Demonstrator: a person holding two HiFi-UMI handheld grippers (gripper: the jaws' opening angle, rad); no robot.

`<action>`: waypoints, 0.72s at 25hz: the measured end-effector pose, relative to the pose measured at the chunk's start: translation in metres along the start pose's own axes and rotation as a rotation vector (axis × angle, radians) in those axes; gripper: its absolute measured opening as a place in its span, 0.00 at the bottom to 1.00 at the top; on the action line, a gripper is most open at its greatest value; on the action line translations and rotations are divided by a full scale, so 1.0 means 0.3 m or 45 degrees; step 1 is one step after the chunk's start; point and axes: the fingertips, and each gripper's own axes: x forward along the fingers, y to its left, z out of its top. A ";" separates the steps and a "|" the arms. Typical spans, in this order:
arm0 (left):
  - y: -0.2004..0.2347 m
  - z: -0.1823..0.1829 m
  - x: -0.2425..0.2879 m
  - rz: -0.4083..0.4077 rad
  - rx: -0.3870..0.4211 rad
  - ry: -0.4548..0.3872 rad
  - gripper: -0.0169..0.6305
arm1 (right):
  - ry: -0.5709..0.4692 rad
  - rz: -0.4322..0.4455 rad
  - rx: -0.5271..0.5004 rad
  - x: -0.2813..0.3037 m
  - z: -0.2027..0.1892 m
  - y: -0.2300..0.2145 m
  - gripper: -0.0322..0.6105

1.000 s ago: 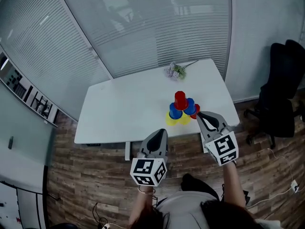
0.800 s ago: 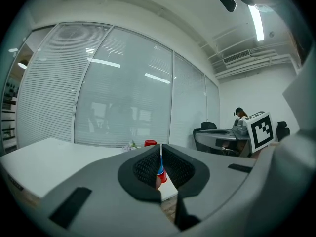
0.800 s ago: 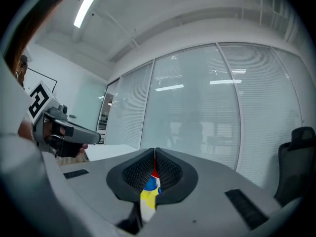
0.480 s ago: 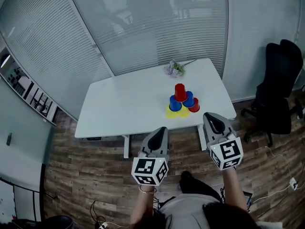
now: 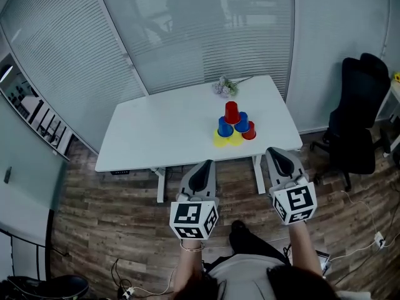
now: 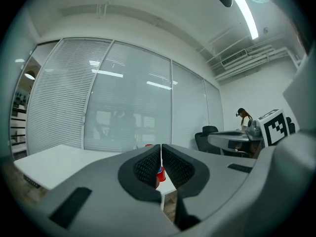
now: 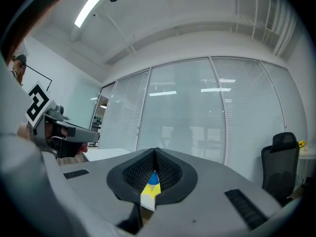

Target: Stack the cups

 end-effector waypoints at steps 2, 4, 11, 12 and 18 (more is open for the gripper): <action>-0.009 -0.001 -0.022 0.016 -0.007 -0.004 0.06 | 0.000 0.004 -0.003 -0.015 0.001 0.007 0.09; -0.015 -0.001 -0.041 0.030 -0.017 -0.011 0.06 | -0.002 0.011 -0.006 -0.027 0.003 0.018 0.09; -0.045 -0.001 -0.083 0.048 -0.037 -0.021 0.06 | -0.001 0.020 -0.011 -0.062 0.007 0.042 0.09; -0.048 0.000 -0.086 0.048 -0.039 -0.021 0.07 | -0.002 0.022 -0.012 -0.066 0.008 0.043 0.09; -0.079 -0.004 -0.098 0.045 -0.024 -0.018 0.07 | 0.007 0.024 -0.012 -0.096 0.000 0.037 0.09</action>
